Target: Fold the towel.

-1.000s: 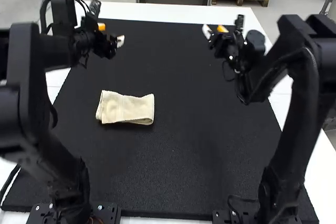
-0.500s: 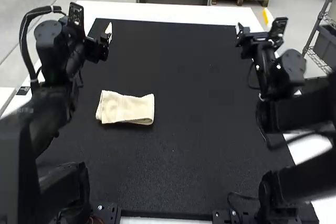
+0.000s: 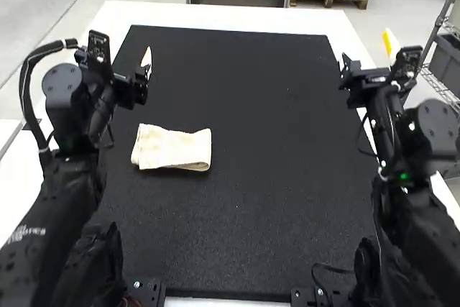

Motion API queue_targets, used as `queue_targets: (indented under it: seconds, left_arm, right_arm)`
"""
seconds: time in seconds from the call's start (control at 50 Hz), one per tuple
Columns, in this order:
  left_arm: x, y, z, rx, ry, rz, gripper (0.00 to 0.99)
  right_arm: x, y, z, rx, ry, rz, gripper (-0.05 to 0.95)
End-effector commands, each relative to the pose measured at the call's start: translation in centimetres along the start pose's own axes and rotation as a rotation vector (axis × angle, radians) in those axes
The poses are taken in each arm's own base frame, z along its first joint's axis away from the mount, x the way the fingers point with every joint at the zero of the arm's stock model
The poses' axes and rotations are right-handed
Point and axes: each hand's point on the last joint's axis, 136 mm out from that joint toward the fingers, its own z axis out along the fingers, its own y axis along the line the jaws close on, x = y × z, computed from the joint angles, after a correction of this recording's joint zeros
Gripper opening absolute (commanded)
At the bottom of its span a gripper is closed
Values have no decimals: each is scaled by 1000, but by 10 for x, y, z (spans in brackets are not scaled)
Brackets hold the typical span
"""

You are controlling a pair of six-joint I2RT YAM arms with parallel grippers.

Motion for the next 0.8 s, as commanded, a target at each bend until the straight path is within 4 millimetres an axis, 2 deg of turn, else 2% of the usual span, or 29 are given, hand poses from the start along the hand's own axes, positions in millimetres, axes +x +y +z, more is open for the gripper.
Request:
queue_targets:
  seconds: [0.0, 0.16, 0.24, 0.36, 0.56, 0.66, 0.74, 0.78]
  left_arm:
    - [-5, 1, -8, -16, -32, -9, 966]
    - [-4, -5, -22, -17, -63, -20, 966]
    - [-6, -7, -29, -15, -88, -37, 966]
    - [-10, -11, -40, -14, -124, -50, 964]
    - [-12, -18, -58, -6, -198, -84, 956]
    - [3, -17, -55, -12, -139, -100, 956]
    - [18, -18, -54, -14, -79, -67, 957]
    - [27, -18, -53, -15, -40, -37, 957]
  right_arm:
    - [-11, 2, -13, -14, -45, -44, 892]
    - [-13, 3, -34, -18, -83, -68, 892]
    - [-23, 0, -42, -2, -131, -73, 892]
    - [-26, -3, -52, 6, -168, -10, 893]
    - [-6, -18, -51, 63, -101, 26, 895]
    - [1, -22, -51, 80, -73, 34, 903]
    - [19, -25, -51, 94, 3, 24, 905]
    - [36, -26, -52, 100, 67, 31, 905]
